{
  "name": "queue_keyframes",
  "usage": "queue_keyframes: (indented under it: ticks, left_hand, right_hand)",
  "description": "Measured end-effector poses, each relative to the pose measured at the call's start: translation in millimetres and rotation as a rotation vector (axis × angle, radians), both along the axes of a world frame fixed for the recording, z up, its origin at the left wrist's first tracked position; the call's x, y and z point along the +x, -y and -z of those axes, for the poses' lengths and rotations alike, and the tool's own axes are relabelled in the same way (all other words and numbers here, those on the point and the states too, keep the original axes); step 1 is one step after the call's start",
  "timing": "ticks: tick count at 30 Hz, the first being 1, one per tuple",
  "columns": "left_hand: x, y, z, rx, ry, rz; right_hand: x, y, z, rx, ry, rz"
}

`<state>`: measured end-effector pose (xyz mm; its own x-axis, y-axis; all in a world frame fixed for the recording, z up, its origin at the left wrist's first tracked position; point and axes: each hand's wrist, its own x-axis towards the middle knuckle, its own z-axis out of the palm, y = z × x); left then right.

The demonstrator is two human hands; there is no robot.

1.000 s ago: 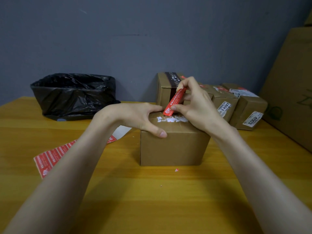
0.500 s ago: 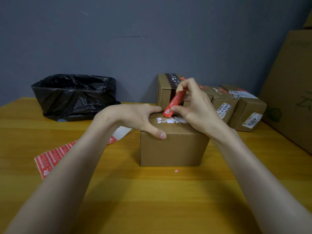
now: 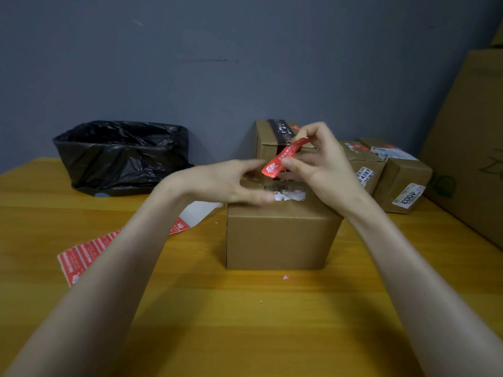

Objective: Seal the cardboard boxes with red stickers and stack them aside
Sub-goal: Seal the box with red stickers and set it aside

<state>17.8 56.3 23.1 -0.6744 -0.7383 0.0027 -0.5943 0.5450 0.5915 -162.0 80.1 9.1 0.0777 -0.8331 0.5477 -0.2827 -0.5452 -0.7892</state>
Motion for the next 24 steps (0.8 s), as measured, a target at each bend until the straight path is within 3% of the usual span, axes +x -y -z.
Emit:
queue_keyframes:
  ticks: [4,8,24]
  left_hand:
    - [-6.9,-3.1,-8.2,-0.151,-0.369,-0.184]
    - [-14.2,-9.3,-12.6,-0.174,-0.537,-0.315]
    - [-16.6,-19.5,-16.5,-0.145,-0.597,-0.378]
  right_hand:
    - [-0.7,-2.6,-7.1,0.058,0.176,-0.038]
    - [1.7,-8.7,-13.9,0.079,0.277,-0.108]
    - [7.6,-19.2,-15.4,0.093,0.396,0.122]
